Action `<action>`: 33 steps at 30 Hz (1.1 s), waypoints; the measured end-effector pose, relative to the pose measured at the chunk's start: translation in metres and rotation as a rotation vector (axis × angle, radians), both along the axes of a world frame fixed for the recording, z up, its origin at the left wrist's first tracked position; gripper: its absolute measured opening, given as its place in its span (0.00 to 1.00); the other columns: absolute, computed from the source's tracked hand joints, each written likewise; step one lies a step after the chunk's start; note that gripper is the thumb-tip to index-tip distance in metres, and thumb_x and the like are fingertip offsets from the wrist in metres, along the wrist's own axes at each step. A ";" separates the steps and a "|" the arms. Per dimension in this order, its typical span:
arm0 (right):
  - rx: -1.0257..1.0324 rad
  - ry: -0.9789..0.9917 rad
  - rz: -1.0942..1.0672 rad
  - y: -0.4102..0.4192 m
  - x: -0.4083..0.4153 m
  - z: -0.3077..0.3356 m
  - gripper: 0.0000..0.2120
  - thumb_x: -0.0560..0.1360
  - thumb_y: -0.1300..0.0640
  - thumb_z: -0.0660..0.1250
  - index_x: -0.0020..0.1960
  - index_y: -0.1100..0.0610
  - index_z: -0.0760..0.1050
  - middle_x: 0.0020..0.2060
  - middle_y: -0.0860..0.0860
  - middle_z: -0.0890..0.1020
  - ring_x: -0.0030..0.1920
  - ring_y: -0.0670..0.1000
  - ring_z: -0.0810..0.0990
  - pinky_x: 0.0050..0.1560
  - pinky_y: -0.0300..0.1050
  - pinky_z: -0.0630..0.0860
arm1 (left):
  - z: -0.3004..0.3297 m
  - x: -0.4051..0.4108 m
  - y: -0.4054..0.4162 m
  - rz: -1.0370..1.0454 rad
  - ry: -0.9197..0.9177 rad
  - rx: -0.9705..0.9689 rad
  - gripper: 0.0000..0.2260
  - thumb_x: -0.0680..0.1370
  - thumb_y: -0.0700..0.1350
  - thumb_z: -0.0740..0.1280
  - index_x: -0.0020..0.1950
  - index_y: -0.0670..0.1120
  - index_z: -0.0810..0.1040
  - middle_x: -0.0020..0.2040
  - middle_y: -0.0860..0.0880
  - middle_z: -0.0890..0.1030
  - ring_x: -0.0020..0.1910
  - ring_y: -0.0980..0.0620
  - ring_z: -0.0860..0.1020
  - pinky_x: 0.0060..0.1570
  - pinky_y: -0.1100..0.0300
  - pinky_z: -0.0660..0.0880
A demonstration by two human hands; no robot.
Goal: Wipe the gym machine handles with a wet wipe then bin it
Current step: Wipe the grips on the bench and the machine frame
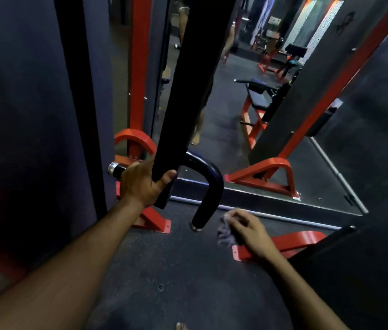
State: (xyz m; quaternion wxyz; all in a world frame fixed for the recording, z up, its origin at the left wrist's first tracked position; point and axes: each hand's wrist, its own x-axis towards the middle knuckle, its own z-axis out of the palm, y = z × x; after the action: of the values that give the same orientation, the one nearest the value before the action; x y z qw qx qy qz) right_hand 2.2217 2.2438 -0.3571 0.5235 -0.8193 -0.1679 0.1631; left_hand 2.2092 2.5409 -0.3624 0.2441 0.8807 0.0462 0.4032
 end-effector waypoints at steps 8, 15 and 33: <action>0.422 0.296 -0.107 0.014 0.067 -0.013 0.10 0.81 0.55 0.65 0.44 0.60 0.74 0.37 0.58 0.78 0.38 0.51 0.78 0.42 0.45 0.77 | -0.010 0.017 -0.004 0.085 0.009 -0.033 0.41 0.78 0.75 0.44 0.33 0.39 0.71 0.28 0.37 0.74 0.27 0.36 0.76 0.33 0.53 0.63; 0.243 0.168 0.172 0.035 0.094 -0.021 0.05 0.81 0.61 0.65 0.48 0.60 0.80 0.39 0.50 0.81 0.40 0.46 0.77 0.44 0.39 0.75 | -0.011 0.024 -0.006 0.101 0.044 -0.119 0.45 0.77 0.77 0.45 0.34 0.34 0.73 0.31 0.36 0.75 0.31 0.37 0.77 0.32 0.40 0.73; 0.151 0.274 0.481 0.066 0.091 -0.019 0.15 0.84 0.59 0.61 0.67 0.65 0.74 0.50 0.55 0.87 0.52 0.52 0.85 0.51 0.41 0.81 | -0.009 0.019 -0.009 0.117 0.039 -0.123 0.46 0.77 0.76 0.44 0.33 0.33 0.74 0.31 0.37 0.77 0.30 0.39 0.77 0.32 0.48 0.72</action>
State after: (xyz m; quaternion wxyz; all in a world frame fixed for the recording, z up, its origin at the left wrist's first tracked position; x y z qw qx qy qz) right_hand 2.3124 2.3095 -0.3761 0.5470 -0.6850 -0.2966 0.3789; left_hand 2.2282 2.5315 -0.3718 0.2727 0.8677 0.1269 0.3958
